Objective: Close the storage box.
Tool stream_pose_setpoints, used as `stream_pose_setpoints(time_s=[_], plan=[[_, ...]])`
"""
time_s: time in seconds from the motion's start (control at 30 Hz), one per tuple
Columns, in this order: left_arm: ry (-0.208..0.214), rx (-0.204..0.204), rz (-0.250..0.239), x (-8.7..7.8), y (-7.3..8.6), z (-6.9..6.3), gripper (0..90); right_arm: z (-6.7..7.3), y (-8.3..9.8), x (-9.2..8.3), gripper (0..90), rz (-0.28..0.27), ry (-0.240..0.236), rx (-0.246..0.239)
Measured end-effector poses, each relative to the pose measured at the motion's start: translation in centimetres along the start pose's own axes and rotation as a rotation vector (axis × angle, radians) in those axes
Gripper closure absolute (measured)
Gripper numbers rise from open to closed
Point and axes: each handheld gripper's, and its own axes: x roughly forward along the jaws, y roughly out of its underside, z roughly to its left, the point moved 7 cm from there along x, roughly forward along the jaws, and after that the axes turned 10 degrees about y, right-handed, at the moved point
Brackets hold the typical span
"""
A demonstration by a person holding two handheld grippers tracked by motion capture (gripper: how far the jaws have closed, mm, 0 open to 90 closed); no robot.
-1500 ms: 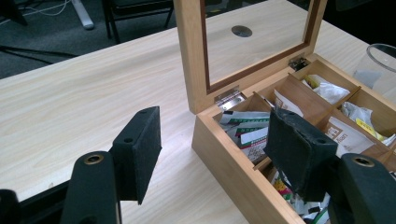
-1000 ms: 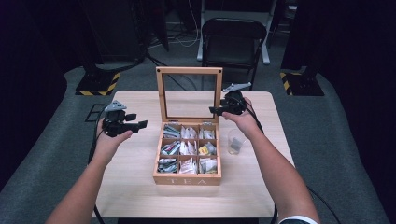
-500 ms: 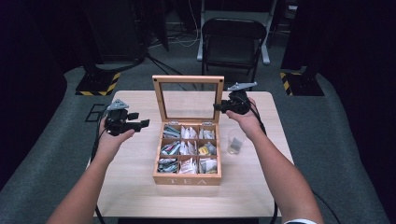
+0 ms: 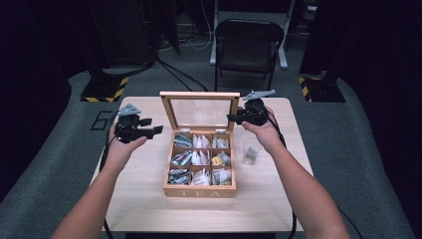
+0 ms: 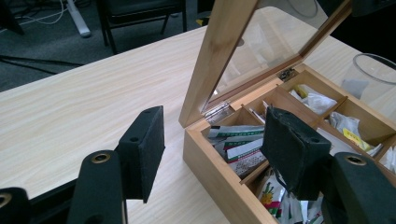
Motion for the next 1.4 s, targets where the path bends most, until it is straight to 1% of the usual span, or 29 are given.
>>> stream_pose_setpoints(time_s=[0.1, 0.13, 0.2, 0.23, 0.27, 0.4, 0.47, 0.53, 0.57, 0.67, 0.73, 0.77, 0.8, 0.83, 0.87, 0.9, 0.97, 1.07, 1.2, 1.4], plan=[[0.001, 0.012, 0.001, 0.1, -0.3, -0.4, 40.8, 0.6, -0.4, -1.0, 59.3, -0.028, -0.019, 0.007], [0.003, 0.016, -0.002, 0.1, -0.5, -0.5, 41.3, 0.8, -0.6, -1.3, 59.4, -0.034, -0.018, 0.004], [0.014, 0.027, 0.001, 0.2, -0.8, -0.8, 44.3, 0.9, -0.7, -1.7, 59.5, -0.039, -0.017, -0.006], [0.012, 0.029, -0.006, 0.3, -0.9, -1.0, 44.5, 1.0, -0.7, -1.9, 59.4, -0.037, -0.017, -0.009], [0.016, 0.036, -0.002, 0.3, -1.1, -1.1, 44.9, 1.2, -0.6, -2.0, 59.2, -0.039, -0.012, -0.013], [0.024, 0.054, -0.013, 0.3, -1.9, -1.8, 46.4, 1.7, -0.5, -2.6, 58.3, -0.048, -0.020, -0.035], [0.029, 0.072, -0.017, 0.2, -2.3, -2.2, 48.1, 1.9, -0.4, -2.8, 58.2, -0.044, -0.016, -0.053], [0.031, 0.088, -0.023, 0.1, -2.8, -2.6, 49.7, 2.1, -0.4, -2.9, 58.0, -0.042, -0.016, -0.052], [0.032, 0.095, -0.025, 0.1, -3.0, -2.8, 50.4, 2.1, -0.4, -2.9, 58.1, -0.044, -0.016, -0.064], [0.029, 0.103, -0.041, 0.0, -3.6, -3.1, 53.4, 2.2, -0.4, -3.0, 57.7, -0.053, -0.018, -0.056], [0.035, 0.108, -0.055, -0.1, -3.9, -3.3, 56.3, 2.3, -0.2, -3.1, 57.3, -0.061, -0.022, -0.053], [0.038, 0.111, -0.051, -0.1, -4.0, -3.4, 57.2, 2.3, -0.1, -3.1, 56.9, -0.062, -0.025, -0.043], [0.029, 0.114, -0.056, -0.1, -4.0, -3.5, 58.1, 2.3, -0.1, -3.1, 56.3, -0.065, -0.033, -0.050], [0.029, 0.116, -0.053, -0.2, -4.1, -3.5, 60.6, 2.3, 0.0, -3.1, 55.8, -0.065, -0.039, -0.048], [0.028, 0.119, -0.050, -0.2, -4.1, -3.5, 60.5, 2.3, 0.1, -3.1, 55.7, -0.066, -0.045, -0.047], [0.028, 0.119, -0.050, -0.2, -4.0, -3.5, 60.5, 2.4, 0.2, -3.2, 55.6, -0.065, -0.045, -0.040], [0.027, 0.122, -0.044, -0.2, -4.0, -3.6, 60.6, 2.4, 0.3, -3.2, 55.3, -0.073, -0.046, -0.042], [0.027, 0.123, -0.048, -0.3, -3.8, -3.7, 60.6, 2.5, 0.4, -3.3, 54.1, -0.067, -0.048, -0.028], [0.027, 0.123, -0.047, -0.4, -3.5, -4.0, 60.5, 2.6, 0.6, -3.8, 52.8, -0.076, -0.055, -0.026], [0.029, 0.124, -0.040, -0.6, -2.7, -4.4, 60.0, 3.0, 1.1, -4.5, 51.3, -0.080, -0.047, -0.044]])
